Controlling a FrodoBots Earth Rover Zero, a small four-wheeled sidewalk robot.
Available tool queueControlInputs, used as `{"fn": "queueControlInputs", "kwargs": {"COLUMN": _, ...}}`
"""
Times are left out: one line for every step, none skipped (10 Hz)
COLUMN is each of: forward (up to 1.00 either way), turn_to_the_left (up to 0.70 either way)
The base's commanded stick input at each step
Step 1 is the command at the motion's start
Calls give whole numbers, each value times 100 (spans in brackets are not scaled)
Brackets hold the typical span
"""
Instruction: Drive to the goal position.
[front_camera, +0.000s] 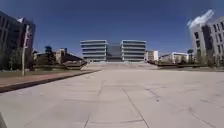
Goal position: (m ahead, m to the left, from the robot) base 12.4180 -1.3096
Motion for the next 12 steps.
{"fn": "queueControlInputs", "kwargs": {"forward": 70, "turn_to_the_left": 1}}
{"fn": "queueControlInputs", "kwargs": {"forward": 70, "turn_to_the_left": 1}}
{"fn": "queueControlInputs", "kwargs": {"forward": 70, "turn_to_the_left": 1}}
{"fn": "queueControlInputs", "kwargs": {"forward": 70, "turn_to_the_left": 1}}
{"fn": "queueControlInputs", "kwargs": {"forward": 70, "turn_to_the_left": 1}}
{"fn": "queueControlInputs", "kwargs": {"forward": 70, "turn_to_the_left": 1}}
{"fn": "queueControlInputs", "kwargs": {"forward": 70, "turn_to_the_left": 1}}
{"fn": "queueControlInputs", "kwargs": {"forward": 70, "turn_to_the_left": 1}}
{"fn": "queueControlInputs", "kwargs": {"forward": 70, "turn_to_the_left": 1}}
{"fn": "queueControlInputs", "kwargs": {"forward": 70, "turn_to_the_left": 1}}
{"fn": "queueControlInputs", "kwargs": {"forward": 70, "turn_to_the_left": 1}}
{"fn": "queueControlInputs", "kwargs": {"forward": 70, "turn_to_the_left": 1}}
